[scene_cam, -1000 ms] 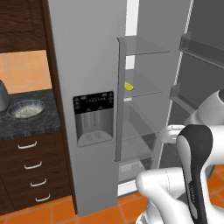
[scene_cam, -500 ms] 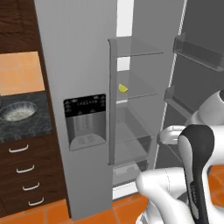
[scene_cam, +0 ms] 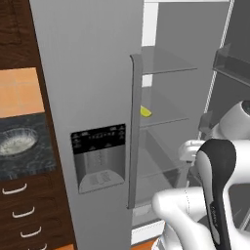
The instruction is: Grab a lemon wedge from the fridge and one ice cube from the ice bowl, and put them in the glass of lemonade.
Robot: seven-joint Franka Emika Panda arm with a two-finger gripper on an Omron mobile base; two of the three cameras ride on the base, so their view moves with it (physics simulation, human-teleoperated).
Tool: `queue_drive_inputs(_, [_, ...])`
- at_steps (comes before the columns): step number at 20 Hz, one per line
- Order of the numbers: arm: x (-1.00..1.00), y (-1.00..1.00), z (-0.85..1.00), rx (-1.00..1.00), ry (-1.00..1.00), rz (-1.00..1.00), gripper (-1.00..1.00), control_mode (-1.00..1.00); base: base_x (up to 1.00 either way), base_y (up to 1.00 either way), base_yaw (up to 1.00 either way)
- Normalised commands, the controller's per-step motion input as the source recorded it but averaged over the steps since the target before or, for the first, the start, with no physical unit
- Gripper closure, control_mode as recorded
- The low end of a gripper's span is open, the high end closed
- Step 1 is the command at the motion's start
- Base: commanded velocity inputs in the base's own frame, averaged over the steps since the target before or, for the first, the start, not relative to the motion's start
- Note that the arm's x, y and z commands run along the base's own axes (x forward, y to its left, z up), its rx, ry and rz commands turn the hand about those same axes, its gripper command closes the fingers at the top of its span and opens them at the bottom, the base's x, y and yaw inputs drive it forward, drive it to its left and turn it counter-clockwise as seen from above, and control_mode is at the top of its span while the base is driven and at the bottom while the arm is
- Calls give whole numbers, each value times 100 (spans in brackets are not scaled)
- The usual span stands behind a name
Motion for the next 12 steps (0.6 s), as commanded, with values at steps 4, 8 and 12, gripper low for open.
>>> queue_drive_inputs(4, [0,0,0,0,0,0,-100,100,16,-34,7])
queue_drive_inputs(8, [0,0,0,0,0,0,-100,100,9,-15,10])
queue_drive_inputs(12, [0,0,0,0,0,0,-100,100,2,-21,11])
